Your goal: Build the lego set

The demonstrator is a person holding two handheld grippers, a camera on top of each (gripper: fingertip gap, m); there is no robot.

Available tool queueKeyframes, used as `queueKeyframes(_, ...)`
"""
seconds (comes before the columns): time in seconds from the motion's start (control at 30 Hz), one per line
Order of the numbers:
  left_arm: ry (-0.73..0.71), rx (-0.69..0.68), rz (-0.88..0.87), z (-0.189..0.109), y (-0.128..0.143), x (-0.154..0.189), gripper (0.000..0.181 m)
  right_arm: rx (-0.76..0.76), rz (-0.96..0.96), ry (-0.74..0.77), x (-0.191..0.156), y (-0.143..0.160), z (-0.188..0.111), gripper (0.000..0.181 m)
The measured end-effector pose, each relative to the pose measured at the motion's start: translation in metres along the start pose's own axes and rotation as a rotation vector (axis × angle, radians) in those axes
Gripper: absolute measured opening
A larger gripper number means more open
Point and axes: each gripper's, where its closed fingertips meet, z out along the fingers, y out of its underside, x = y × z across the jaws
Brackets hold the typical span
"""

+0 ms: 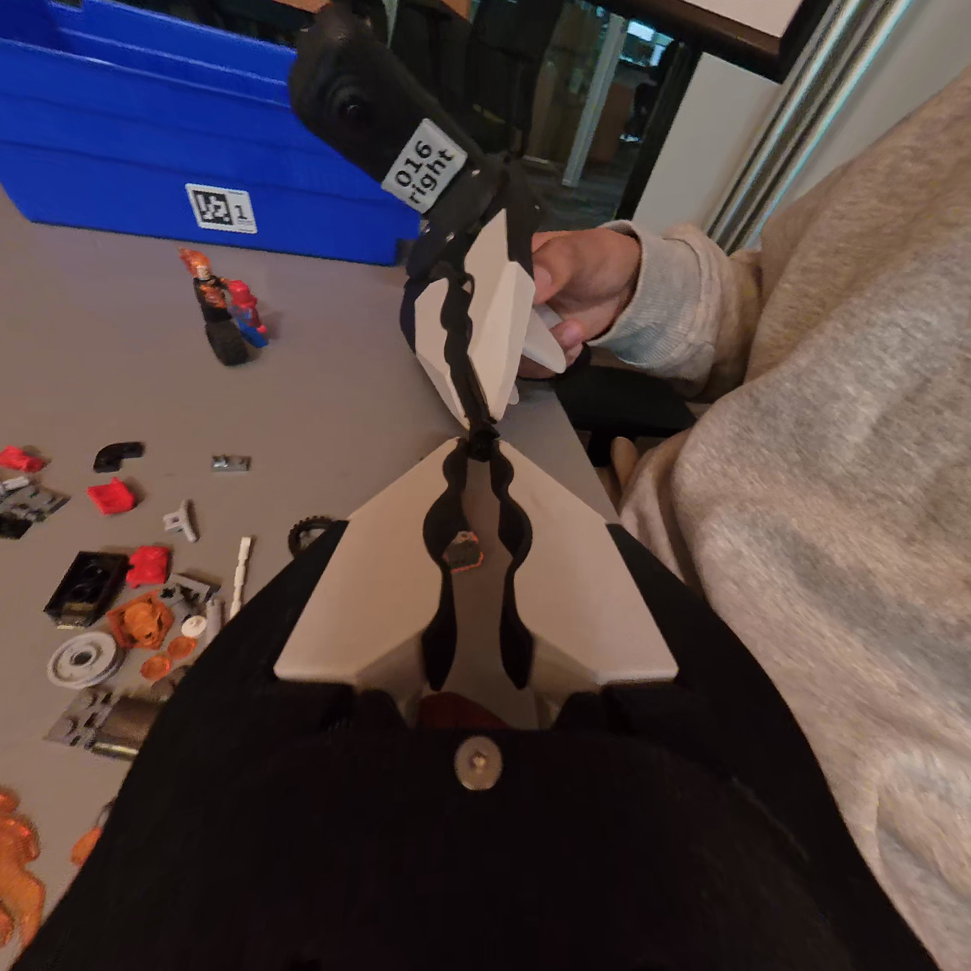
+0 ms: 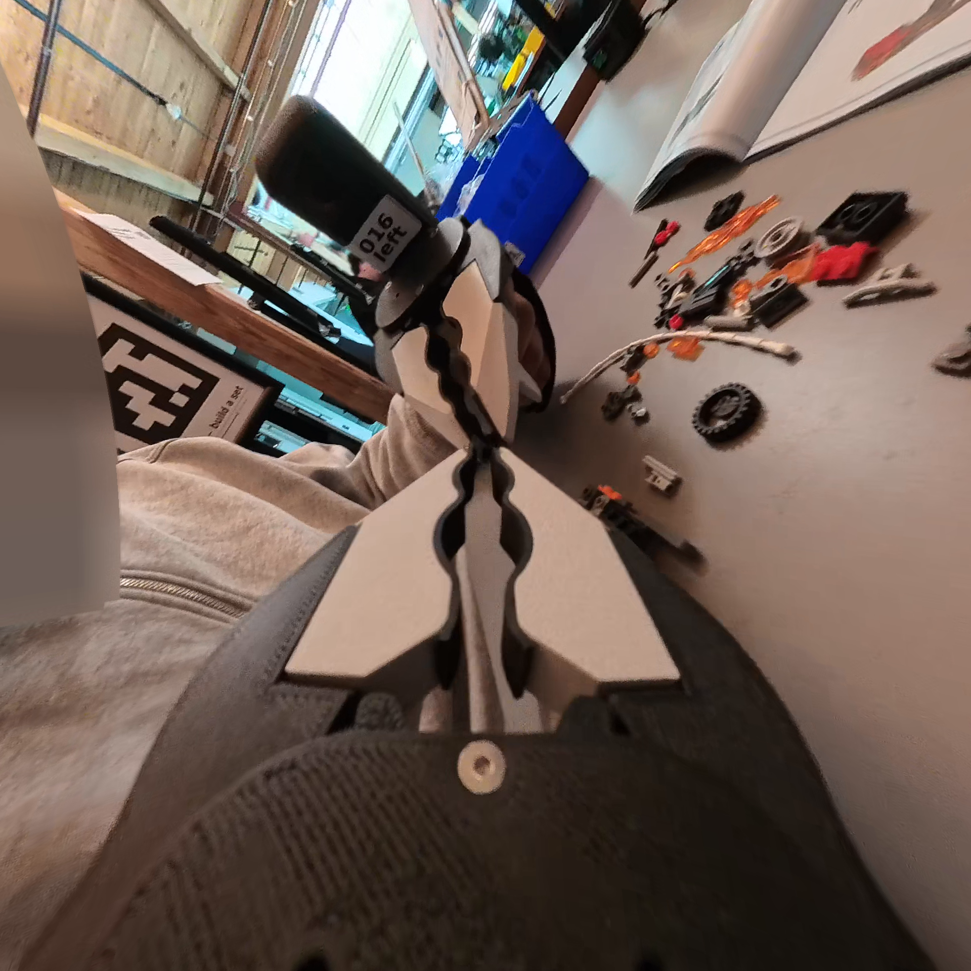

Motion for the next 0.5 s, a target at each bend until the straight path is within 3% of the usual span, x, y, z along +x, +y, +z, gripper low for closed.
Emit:
queueKeyframes(0.13, -0.042, -0.007, -0.023, -0.002, 0.003, -0.010, 0.006, 0.067, -0.132, 0.100, 0.008, -0.014, -0.005, 0.013)
queueKeyframes(0.27, -0.054, -0.024, -0.040, -0.001, 0.007, -0.014, 0.007, 0.080, -0.460, 0.230, 0.001, -0.025, -0.011, 0.015)
queueKeyframes(0.37, -0.039, -0.053, -0.045, 0.002, 0.012, -0.012, 0.006, -0.018, -0.746, 0.304, -0.010, -0.017, -0.005, 0.019)
queueKeyframes(0.5, 0.011, -0.072, -0.076, 0.004, 0.015, -0.007, 0.006, -0.296, -1.076, 0.405, 0.000, 0.000, -0.001, 0.021)
